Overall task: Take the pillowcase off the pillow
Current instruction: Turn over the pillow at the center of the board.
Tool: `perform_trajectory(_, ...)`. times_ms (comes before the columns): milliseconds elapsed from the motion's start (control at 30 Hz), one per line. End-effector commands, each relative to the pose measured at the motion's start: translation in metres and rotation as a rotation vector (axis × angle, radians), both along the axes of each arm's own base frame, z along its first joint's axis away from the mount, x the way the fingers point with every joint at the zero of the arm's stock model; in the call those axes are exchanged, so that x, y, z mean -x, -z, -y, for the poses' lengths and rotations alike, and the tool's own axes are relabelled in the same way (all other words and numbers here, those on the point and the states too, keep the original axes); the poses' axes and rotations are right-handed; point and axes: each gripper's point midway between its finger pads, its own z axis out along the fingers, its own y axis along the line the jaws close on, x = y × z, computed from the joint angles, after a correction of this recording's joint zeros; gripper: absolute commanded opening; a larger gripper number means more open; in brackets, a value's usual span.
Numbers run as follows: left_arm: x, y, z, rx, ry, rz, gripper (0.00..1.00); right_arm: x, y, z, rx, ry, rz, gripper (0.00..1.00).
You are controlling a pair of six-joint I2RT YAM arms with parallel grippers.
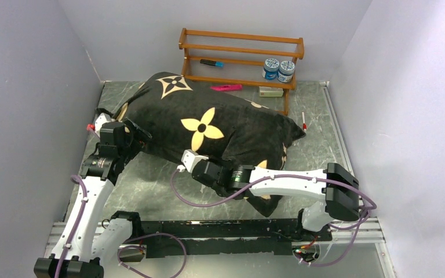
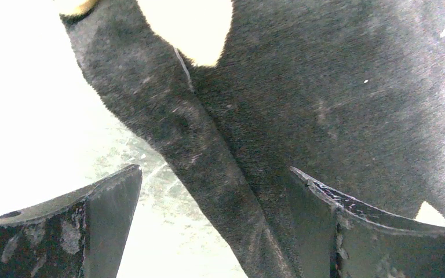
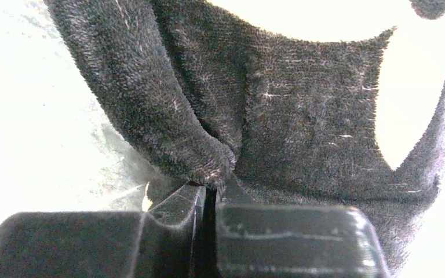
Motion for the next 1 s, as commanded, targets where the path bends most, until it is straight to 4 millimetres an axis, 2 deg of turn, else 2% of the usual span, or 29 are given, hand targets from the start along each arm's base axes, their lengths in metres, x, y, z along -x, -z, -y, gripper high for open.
perform_trajectory(0,-0.002,-0.015,-0.001,0.038,-0.047,0.04,0.98,-0.012,-0.057,-0.006,-0.169,0.048,0.075,0.0)
perform_trajectory(67,-0.005,-0.013,0.004,0.077,-0.046,0.044,0.98,-0.012,-0.06,-0.006,-0.179,0.048,0.076,0.0)
perform_trajectory(233,-0.017,0.013,0.029,0.234,-0.008,0.048,0.98,-0.009,-0.076,-0.016,-0.274,0.016,0.056,0.0)
perform_trajectory(333,-0.032,0.011,0.046,0.323,0.047,0.121,0.98,-0.009,-0.083,-0.024,-0.316,0.001,0.051,0.0)
perform_trajectory(367,-0.04,0.005,0.052,0.35,0.072,0.165,0.98,-0.009,-0.083,-0.025,-0.319,-0.001,0.052,0.0)
perform_trajectory(567,-0.061,0.003,0.077,0.481,0.173,0.273,0.95,-0.01,-0.09,-0.027,-0.332,-0.01,0.061,0.0)
perform_trajectory(633,-0.066,-0.004,0.086,0.527,0.217,0.316,0.85,-0.013,-0.093,-0.026,-0.339,-0.008,0.067,0.0)
perform_trajectory(767,-0.077,-0.034,0.095,0.531,0.286,0.408,0.53,-0.022,-0.106,-0.02,-0.335,0.006,0.101,0.0)
perform_trajectory(867,-0.083,-0.058,0.094,0.487,0.307,0.459,0.12,-0.03,-0.124,-0.015,-0.331,0.017,0.149,0.0)
perform_trajectory(900,-0.085,-0.068,0.093,0.478,0.309,0.482,0.06,-0.034,-0.132,-0.012,-0.329,0.022,0.169,0.0)
perform_trajectory(967,-0.087,-0.087,0.091,0.466,0.309,0.522,0.05,-0.04,-0.149,-0.006,-0.324,0.033,0.211,0.0)
